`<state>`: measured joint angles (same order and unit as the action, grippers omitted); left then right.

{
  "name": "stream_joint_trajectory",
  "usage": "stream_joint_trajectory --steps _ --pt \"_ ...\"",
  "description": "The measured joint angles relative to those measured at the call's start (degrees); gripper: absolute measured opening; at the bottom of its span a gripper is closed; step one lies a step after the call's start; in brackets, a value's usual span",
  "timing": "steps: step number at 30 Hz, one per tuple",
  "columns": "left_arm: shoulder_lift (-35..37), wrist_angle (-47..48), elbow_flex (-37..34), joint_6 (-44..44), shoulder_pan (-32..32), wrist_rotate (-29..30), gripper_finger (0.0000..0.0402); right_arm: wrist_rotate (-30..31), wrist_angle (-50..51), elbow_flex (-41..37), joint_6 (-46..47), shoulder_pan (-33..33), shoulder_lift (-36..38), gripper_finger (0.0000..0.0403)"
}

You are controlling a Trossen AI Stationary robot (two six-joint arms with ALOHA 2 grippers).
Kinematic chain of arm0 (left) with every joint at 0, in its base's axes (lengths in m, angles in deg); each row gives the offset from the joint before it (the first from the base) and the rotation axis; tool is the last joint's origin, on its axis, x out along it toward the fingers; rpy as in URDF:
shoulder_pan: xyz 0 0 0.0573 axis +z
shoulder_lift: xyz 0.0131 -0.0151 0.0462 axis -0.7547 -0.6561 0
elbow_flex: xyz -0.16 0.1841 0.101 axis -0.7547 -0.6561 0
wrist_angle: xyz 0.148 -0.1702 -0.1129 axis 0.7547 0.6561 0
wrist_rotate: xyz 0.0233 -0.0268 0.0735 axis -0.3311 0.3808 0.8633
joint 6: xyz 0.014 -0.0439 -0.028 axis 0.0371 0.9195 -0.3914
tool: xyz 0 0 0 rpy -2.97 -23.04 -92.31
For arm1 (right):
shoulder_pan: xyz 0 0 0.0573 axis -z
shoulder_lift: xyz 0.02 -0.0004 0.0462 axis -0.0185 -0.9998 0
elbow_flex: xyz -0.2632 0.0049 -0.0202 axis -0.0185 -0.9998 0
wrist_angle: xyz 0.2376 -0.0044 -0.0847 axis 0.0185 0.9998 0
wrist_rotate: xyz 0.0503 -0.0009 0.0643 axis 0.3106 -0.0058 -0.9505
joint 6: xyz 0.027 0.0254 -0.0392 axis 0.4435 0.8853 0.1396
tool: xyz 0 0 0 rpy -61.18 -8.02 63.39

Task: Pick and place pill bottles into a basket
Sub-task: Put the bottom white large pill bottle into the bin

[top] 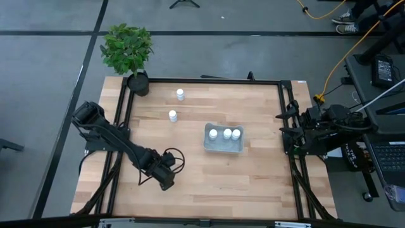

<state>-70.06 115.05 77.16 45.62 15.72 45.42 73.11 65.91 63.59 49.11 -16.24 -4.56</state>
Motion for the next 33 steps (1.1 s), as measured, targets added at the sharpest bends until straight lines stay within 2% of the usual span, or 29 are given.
stream_joint_trajectory --steps 5,9,12,19,26,33 --pt "-3.1 -0.7 0.0 -1.0 0.0 -0.4 0.0347 0.0 0.1 0.0 -0.2 0.0 0.0 0.0245" --pt "-5.2 -1.9 0.0 -1.0 0.0 -1.8 0.0325 0.0 0.4 0.0 -0.2 0.0 0.0 0.0245" --pt "-5.3 -3.0 0.0 -0.6 0.0 -1.5 0.0288 0.1 0.4 0.0 -0.2 0.0 0.0 0.0245" --pt "-5.0 -3.1 0.0 -0.6 0.5 -1.0 0.0174 0.1 0.4 0.0 -0.2 0.0 0.0 0.0245" --pt "-5.1 -3.2 1.0 -2.0 2.3 -0.9 0.0171 0.2 0.4 0.0 0.0 0.0 0.0 0.0245" --pt "-3.5 -2.8 9.3 -16.2 9.1 3.3 0.0171 0.2 0.5 0.0 -0.3 0.0 0.0 0.0245"
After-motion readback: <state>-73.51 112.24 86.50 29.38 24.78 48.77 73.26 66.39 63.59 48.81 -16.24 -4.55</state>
